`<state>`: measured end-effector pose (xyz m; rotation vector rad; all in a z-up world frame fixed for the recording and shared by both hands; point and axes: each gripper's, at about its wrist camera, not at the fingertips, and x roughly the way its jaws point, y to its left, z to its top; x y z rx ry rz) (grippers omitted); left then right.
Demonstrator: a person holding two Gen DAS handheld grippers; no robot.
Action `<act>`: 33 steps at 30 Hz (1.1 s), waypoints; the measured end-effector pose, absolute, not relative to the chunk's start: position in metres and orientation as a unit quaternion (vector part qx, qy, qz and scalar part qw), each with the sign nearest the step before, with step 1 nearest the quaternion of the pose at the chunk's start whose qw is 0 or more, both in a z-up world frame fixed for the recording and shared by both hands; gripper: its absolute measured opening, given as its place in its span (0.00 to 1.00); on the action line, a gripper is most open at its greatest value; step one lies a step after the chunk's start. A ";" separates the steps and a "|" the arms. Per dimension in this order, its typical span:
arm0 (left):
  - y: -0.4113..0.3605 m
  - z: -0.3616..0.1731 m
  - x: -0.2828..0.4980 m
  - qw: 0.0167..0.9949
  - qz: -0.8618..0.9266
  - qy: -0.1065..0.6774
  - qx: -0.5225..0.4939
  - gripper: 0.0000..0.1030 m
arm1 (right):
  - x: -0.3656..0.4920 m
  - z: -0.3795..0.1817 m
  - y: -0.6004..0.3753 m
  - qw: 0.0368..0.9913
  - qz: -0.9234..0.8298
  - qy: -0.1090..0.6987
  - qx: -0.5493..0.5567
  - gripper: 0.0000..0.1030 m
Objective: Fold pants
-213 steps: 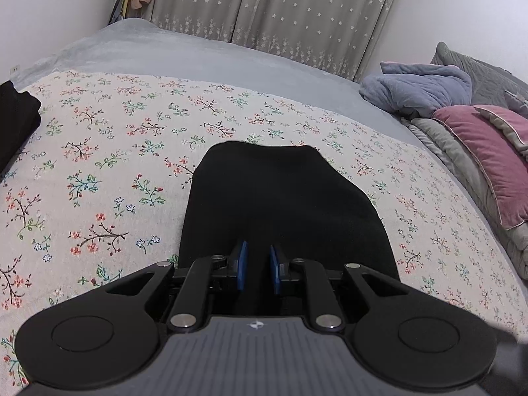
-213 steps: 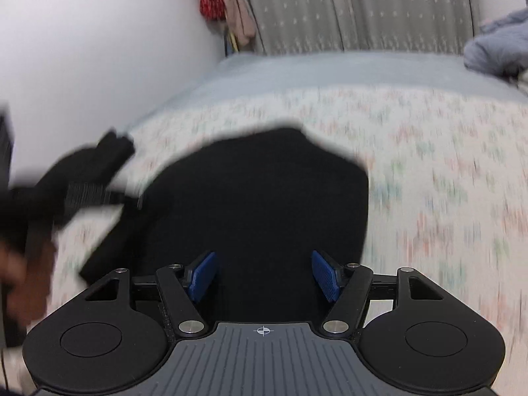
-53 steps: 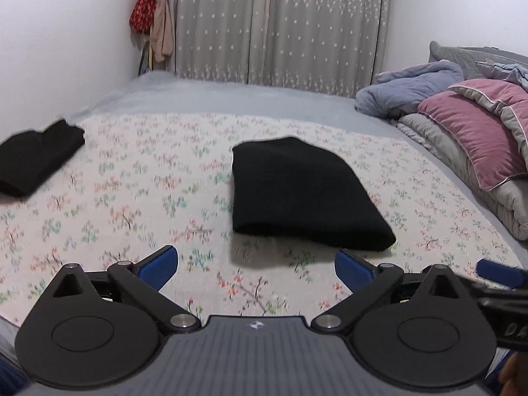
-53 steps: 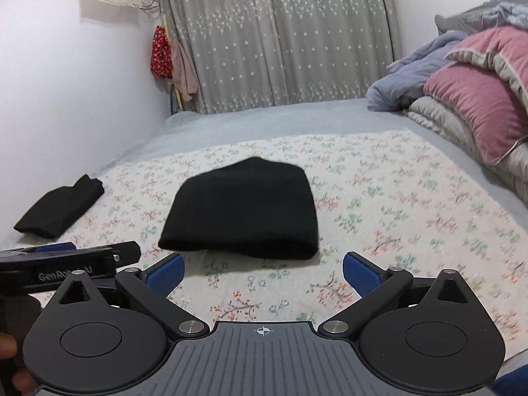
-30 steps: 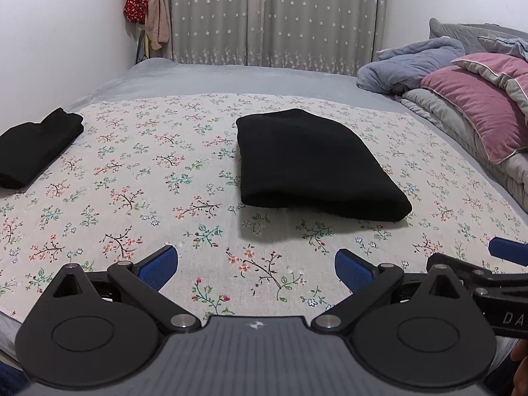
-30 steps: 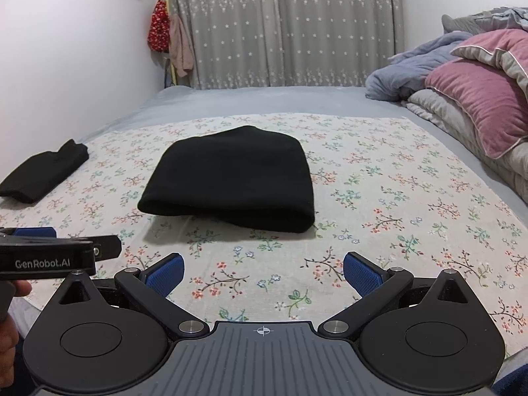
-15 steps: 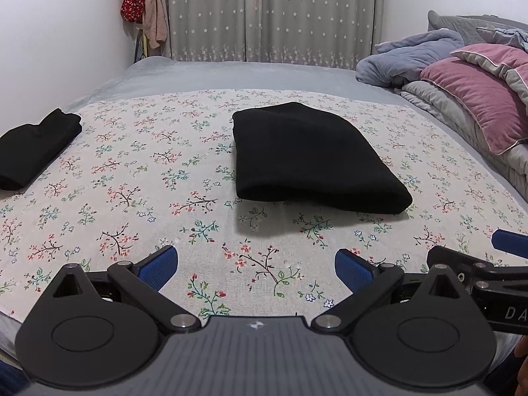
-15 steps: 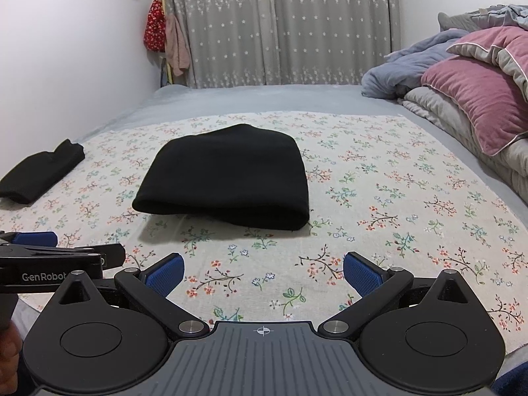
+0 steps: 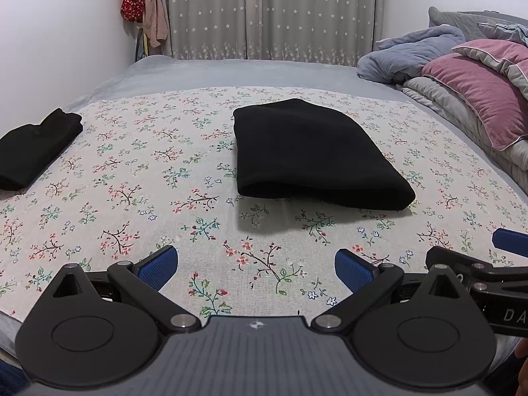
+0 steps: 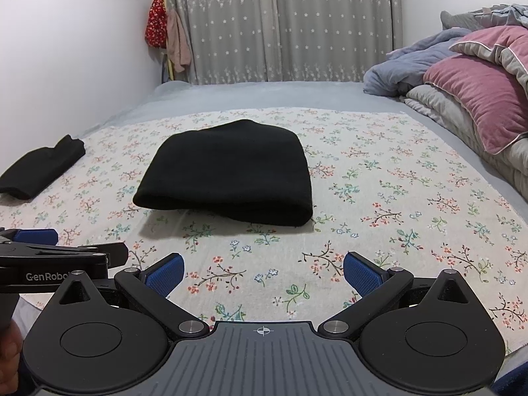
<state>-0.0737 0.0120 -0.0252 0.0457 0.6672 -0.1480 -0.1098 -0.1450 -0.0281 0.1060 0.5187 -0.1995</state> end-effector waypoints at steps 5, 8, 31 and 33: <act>0.011 -0.026 -0.074 0.941 -0.073 0.328 0.024 1.00 | -0.110 -0.028 -0.145 0.960 -0.100 0.256 0.055 1.00; 0.010 -0.027 -0.073 0.941 -0.072 0.331 0.025 1.00 | -0.109 -0.028 -0.145 0.960 -0.099 0.257 0.054 1.00; 0.004 -0.028 -0.078 0.942 -0.080 0.323 0.036 1.00 | -0.109 -0.028 -0.145 0.959 -0.100 0.259 0.052 1.00; 0.004 -0.028 -0.077 0.942 -0.080 0.323 0.036 1.00 | -0.109 -0.028 -0.145 0.959 -0.100 0.259 0.052 1.00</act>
